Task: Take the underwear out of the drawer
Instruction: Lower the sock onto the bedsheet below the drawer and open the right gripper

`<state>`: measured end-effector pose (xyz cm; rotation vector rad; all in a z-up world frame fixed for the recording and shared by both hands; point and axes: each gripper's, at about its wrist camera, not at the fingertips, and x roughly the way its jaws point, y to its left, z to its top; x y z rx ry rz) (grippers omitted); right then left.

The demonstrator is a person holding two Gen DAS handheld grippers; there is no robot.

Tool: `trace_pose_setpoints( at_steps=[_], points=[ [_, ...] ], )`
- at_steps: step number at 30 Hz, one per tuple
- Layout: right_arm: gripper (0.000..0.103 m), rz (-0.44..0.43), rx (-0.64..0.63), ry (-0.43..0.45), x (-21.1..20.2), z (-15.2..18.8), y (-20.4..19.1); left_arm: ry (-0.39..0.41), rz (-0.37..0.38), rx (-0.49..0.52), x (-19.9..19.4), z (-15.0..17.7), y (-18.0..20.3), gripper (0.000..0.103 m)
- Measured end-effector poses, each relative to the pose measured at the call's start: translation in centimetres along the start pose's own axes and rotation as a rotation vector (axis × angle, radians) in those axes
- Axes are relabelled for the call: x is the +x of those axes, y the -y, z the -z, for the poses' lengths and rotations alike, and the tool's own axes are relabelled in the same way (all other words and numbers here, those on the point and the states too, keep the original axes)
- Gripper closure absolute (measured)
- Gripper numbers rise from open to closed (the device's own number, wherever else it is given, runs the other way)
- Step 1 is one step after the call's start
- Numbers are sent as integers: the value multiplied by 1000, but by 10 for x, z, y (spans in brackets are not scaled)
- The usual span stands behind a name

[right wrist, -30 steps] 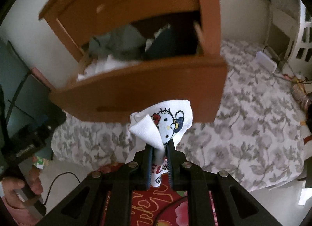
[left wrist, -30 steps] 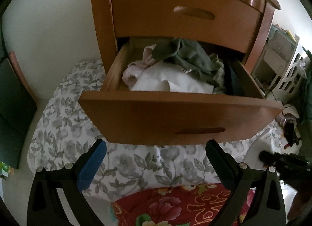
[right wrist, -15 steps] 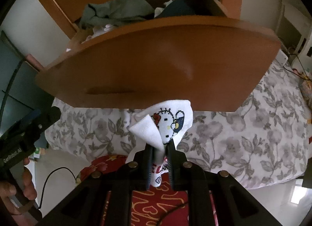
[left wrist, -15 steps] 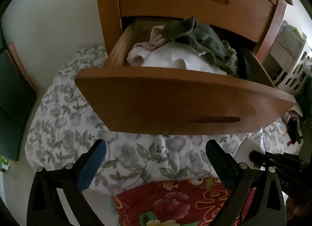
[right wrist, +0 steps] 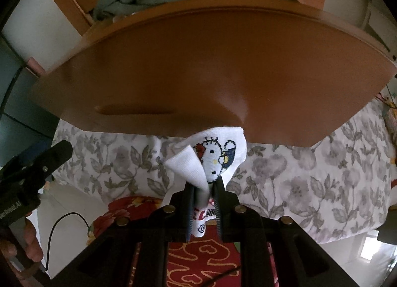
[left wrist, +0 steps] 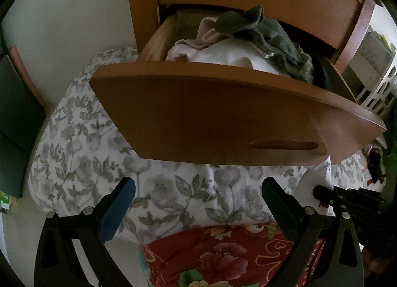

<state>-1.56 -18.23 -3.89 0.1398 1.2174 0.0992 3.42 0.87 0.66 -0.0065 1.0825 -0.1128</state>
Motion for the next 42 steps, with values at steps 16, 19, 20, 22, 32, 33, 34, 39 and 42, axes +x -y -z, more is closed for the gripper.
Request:
trace_pose_setpoints(
  at_steps=[16,19,20,22,32,33,34,39,42],
  points=[
    [49,30,-22,-4,0,0,-6,-18,8,-16,8,-1,-3,2],
    [39,37,-30,2,-2,1,-6,-11,17,-24,7,-2,-5,2],
    [37,38,-32,3,-2,1,-6,-7,21,-27,7,-3,-5,2],
    [29,42,-37,6,-4,2,-6,-2,23,-32,7,-4,-6,2],
    [0,65,-40,16,-5,-1,0,-6,25,-48,14,-8,-11,1],
    [0,65,-40,18,-4,-1,1,-5,28,-52,15,-8,-12,1],
    [0,65,-40,18,-4,-1,1,-4,29,-57,16,-8,-13,1],
    [0,65,-29,24,-4,-1,7,19,25,-66,21,-9,-18,1],
    [0,63,-14,43,-9,-1,12,33,28,-74,23,-10,-21,1]
  ],
)
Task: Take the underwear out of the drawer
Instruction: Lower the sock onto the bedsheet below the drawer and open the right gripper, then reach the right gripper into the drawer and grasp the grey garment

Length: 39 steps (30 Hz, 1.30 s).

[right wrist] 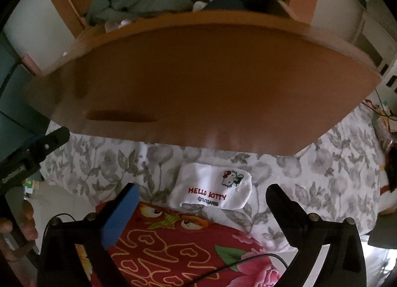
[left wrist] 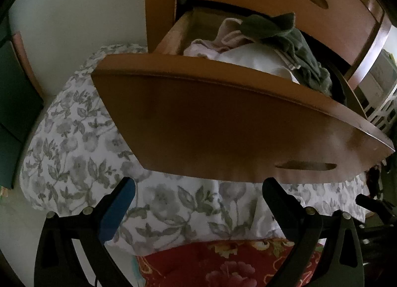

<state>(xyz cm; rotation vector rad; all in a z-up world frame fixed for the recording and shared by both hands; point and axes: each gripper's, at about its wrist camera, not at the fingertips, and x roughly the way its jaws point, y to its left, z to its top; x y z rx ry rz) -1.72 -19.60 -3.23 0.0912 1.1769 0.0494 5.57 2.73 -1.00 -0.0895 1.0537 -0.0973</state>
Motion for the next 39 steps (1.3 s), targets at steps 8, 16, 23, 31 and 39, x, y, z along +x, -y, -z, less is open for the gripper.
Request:
trace_pose_setpoints(
  at_steps=[8,16,23,31,39],
  points=[
    [0,-3,30,113,-33,-5,11,43,41,-4,1,-3,-3,0],
    [0,30,-17,256,-82,-17,11,109,59,19,-6,-5,-3,0],
    [0,14,-75,345,-104,-34,-2,154,91,43,-20,-8,0,0],
    [0,38,-133,390,-108,-72,-14,162,102,19,-27,-12,-5,0],
    [0,21,-161,360,-92,-111,-20,153,105,28,-28,-13,-5,0]
  ],
)
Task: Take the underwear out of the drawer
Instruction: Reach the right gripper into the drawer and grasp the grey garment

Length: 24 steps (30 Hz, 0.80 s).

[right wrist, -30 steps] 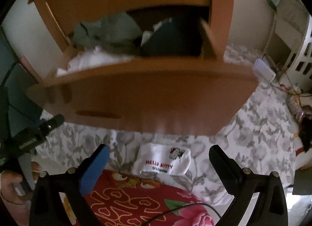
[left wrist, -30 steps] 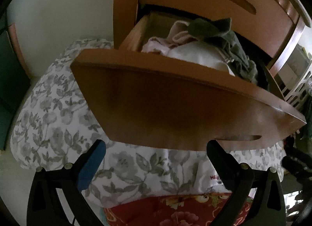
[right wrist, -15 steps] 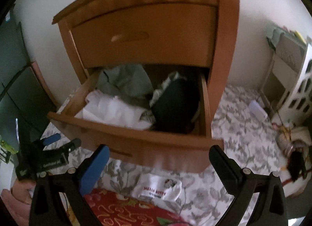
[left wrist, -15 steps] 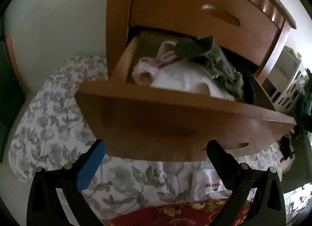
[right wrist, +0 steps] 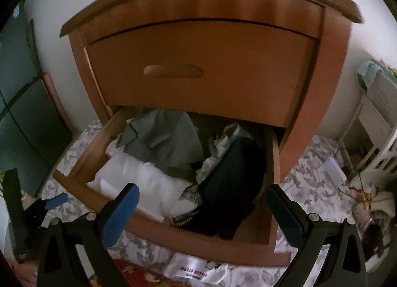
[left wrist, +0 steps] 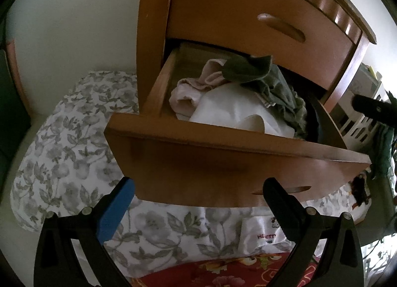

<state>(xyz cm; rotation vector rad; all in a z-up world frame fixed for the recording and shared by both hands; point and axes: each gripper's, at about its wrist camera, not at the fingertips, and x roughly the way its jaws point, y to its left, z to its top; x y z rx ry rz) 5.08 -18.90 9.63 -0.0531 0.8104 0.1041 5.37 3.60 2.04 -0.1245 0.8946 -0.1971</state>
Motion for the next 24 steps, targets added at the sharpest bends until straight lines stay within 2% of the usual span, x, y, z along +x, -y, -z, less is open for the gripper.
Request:
trace_pose_setpoints(
  at_steps=[7,11,19,24],
  points=[
    [1,19,14,-90,34,-17,8,-9,-22,-10,1,-1,-4,0],
    [8,4,20,-126,50,-28,5,-23,-23,-9,4,0,-4,0],
    [9,-116,-53,-133,66,-55,-45,-42,-34,-13,8,1,-6,0],
    [15,-119,-130,-135,78,-66,-78,-59,-38,-14,12,2,-8,0]
  ],
)
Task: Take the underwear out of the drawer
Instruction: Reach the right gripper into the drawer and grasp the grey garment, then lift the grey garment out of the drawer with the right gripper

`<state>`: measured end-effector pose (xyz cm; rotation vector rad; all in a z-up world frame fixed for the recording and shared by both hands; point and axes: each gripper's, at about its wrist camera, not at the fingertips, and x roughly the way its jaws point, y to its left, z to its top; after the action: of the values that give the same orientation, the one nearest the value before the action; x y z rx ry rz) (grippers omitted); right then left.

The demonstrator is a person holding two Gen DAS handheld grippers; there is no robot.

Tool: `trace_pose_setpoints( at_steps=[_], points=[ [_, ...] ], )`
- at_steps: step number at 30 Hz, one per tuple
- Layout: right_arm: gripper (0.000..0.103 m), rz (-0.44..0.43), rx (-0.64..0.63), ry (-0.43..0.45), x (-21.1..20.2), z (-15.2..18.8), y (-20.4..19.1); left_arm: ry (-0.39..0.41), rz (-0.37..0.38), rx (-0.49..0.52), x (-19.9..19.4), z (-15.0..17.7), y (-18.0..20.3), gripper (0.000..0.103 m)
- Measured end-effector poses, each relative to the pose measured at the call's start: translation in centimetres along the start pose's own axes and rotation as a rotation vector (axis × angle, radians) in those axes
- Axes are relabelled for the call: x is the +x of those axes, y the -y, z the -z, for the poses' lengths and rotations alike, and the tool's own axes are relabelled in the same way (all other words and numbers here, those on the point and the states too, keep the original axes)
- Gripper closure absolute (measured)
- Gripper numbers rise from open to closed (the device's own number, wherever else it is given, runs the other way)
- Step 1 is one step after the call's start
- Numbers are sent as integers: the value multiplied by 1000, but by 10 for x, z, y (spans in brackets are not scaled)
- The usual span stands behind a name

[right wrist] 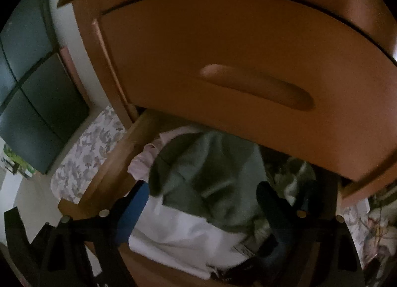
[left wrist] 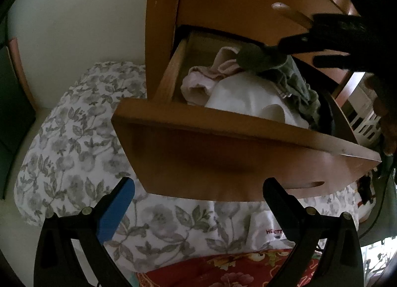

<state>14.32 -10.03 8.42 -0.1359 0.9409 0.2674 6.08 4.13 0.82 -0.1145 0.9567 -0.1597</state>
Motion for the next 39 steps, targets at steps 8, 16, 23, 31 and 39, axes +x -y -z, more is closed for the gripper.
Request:
trace_pose_setpoints(
  at_steps=[8,16,23,31,39],
  points=[
    [26,43,-12,-91,42,-1,-10,-10,-2,7,1,1,0,0],
    [32,88,-25,-105,57,-2,-15,-26,-7,-2,4,1,-1,0],
    [62,61,28,-88,46,-2,-2,-28,-11,-4,4,1,-2,0],
    [88,45,122,-62,31,7,26,-34,-13,6,3,1,-1,0],
    [91,30,210,-23,8,24,54,-38,-21,14,1,2,2,0]
  ],
)
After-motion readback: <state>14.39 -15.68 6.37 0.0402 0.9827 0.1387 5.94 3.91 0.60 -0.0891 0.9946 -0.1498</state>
